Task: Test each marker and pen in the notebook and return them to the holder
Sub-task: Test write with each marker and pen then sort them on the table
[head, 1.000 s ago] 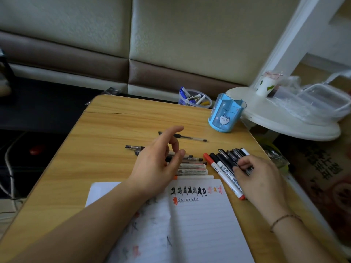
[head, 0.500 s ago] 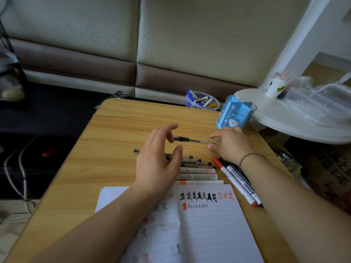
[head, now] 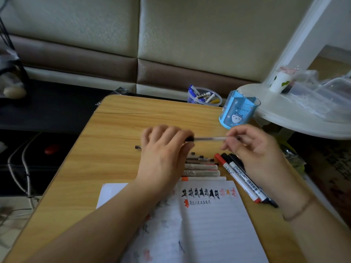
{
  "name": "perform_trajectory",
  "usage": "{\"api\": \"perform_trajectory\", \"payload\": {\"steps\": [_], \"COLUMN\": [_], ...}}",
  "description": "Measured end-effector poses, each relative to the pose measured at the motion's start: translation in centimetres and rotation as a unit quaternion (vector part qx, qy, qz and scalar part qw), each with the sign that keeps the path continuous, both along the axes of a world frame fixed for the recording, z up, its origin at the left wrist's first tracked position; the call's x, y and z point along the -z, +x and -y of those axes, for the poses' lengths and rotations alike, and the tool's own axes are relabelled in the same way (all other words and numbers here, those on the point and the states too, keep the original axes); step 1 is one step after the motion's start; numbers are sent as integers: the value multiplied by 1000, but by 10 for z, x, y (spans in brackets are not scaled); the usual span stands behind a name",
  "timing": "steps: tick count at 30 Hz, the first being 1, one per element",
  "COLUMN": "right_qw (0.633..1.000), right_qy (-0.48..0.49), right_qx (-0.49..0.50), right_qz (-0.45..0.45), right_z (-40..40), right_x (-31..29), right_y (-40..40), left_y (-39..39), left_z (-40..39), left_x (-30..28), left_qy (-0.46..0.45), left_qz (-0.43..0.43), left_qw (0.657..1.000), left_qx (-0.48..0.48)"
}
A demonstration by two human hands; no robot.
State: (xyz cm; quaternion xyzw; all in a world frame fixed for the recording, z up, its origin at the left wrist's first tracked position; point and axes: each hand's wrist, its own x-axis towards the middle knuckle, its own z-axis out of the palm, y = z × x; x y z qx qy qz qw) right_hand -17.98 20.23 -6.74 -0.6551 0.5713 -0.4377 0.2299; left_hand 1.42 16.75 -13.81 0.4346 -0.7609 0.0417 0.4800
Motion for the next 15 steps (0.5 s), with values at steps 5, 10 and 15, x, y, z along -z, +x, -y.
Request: {"api": "perform_trajectory", "payload": {"steps": [5, 10, 15], "right_qw": [964, 959, 960], "right_qy": [60, 59, 50], "right_qx": [-101, -127, -152], "right_qz": [239, 248, 231], "right_z": [-30, -32, -34], "right_x": [20, 34, 33], "right_y": [15, 22, 17], "left_y": [-4, -3, -5], "left_z": [-13, -15, -17], "left_x": [-8, -11, -14], "left_qy": [37, 37, 27], "left_qz": [37, 65, 63], "left_qw": [973, 955, 956], "left_qx": [224, 288, 285]}}
